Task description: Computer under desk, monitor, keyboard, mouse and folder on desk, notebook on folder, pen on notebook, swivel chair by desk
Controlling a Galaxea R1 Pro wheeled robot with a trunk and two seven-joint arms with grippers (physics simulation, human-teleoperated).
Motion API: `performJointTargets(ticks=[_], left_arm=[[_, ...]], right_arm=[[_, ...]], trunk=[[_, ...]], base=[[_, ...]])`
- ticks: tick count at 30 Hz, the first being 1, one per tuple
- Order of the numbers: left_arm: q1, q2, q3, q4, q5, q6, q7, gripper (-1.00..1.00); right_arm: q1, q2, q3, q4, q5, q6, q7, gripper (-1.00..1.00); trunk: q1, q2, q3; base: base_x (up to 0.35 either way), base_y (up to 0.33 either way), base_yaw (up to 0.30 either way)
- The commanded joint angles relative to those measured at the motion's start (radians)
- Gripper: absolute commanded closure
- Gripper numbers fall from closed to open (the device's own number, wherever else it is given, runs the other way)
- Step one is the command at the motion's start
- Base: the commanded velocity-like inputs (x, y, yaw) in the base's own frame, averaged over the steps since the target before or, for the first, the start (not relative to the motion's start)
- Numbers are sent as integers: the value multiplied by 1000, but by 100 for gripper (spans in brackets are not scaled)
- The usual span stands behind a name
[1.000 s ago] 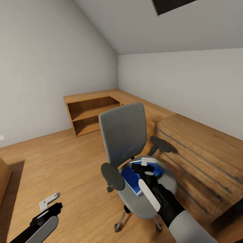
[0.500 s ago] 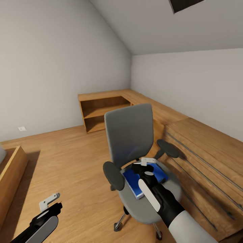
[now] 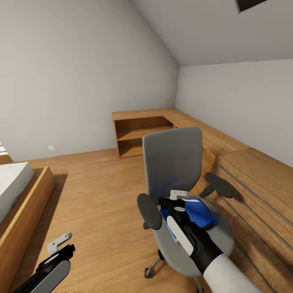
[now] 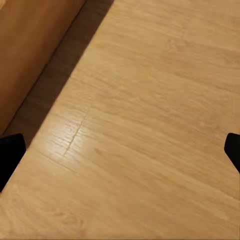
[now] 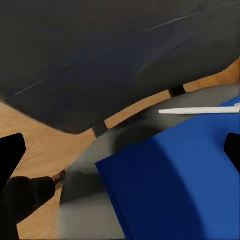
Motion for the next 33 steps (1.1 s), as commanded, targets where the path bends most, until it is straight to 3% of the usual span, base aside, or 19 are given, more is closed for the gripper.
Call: performJointTargets(ticks=[1, 9, 33], left_arm=[[-2, 1, -3, -1, 1, 7, 6, -100], [-2, 1, -3, -1, 0, 6, 7, -100], [-2, 1, -2, -1, 0, 6, 7, -100]], right_arm=[[-1, -1, 2, -2, -7, 3, -8, -100], [-1, -1, 2, -2, -6, 3, -8, -100], [-1, -1, 3, -2, -5, 4, -8, -100]], trunk=[[0, -1, -1], [0, -1, -1], [0, -1, -1]], base=[[0, -2, 278], [0, -25, 278], [0, -274, 276]])
